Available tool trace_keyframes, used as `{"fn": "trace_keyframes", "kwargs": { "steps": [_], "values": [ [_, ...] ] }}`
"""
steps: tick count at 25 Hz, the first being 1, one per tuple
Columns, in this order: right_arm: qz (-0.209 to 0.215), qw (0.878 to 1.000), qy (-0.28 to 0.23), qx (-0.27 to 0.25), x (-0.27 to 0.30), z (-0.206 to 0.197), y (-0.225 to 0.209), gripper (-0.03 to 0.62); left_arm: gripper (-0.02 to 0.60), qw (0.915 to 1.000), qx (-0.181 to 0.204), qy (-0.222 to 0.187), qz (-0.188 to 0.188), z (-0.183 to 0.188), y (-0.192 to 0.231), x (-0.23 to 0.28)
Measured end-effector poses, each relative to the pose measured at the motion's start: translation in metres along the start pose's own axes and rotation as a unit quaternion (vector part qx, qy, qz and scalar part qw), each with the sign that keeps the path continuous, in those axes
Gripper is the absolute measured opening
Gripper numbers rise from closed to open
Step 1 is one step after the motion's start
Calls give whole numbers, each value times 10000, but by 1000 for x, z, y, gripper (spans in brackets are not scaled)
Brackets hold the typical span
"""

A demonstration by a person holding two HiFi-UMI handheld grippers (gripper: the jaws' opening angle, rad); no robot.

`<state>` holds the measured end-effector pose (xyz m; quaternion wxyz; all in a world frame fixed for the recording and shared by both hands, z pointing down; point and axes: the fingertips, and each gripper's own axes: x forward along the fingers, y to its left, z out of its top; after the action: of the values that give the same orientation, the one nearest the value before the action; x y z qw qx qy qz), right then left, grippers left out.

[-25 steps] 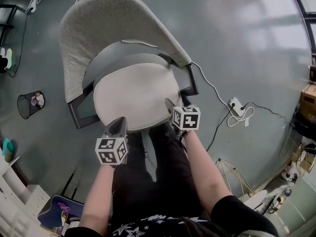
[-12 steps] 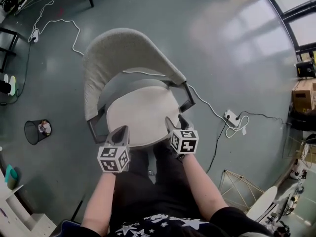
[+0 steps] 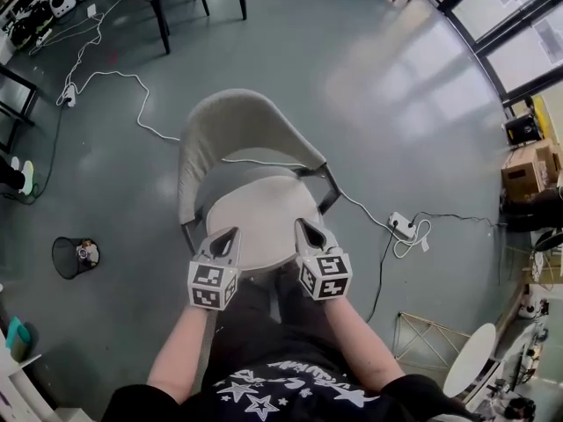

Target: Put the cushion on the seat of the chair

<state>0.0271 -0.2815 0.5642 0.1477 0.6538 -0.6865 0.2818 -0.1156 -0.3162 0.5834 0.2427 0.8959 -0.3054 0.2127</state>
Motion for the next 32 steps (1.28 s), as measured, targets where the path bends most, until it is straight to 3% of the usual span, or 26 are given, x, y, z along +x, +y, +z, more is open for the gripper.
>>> {"fn": "trace_keyframes", "kwargs": {
  "steps": [4,9,14,18,25,32],
  "values": [
    [491,9986,-141,-143,-25,13,20,3,8,9982,-234,-520,-193,38,-11,-18],
    [964,9940,-308,406,-39,15,14,3,8,9953,-304,-904,160,60,-23,-31],
    [1304,9903,-403,-263,-60,36,7,3,8,9911,-324,-1193,494,74,-55,-45],
    [1664,9829,-437,-654,-87,36,-4,3,8,9884,-352,-1299,704,66,-97,-57],
    [2159,9756,-383,-93,-135,13,-46,3,8,9839,-185,-1388,1112,38,-179,-66],
    [2487,9679,-291,-235,-184,-17,-75,3,8,9768,-404,-1544,1427,12,-241,-80]
  ]
}}
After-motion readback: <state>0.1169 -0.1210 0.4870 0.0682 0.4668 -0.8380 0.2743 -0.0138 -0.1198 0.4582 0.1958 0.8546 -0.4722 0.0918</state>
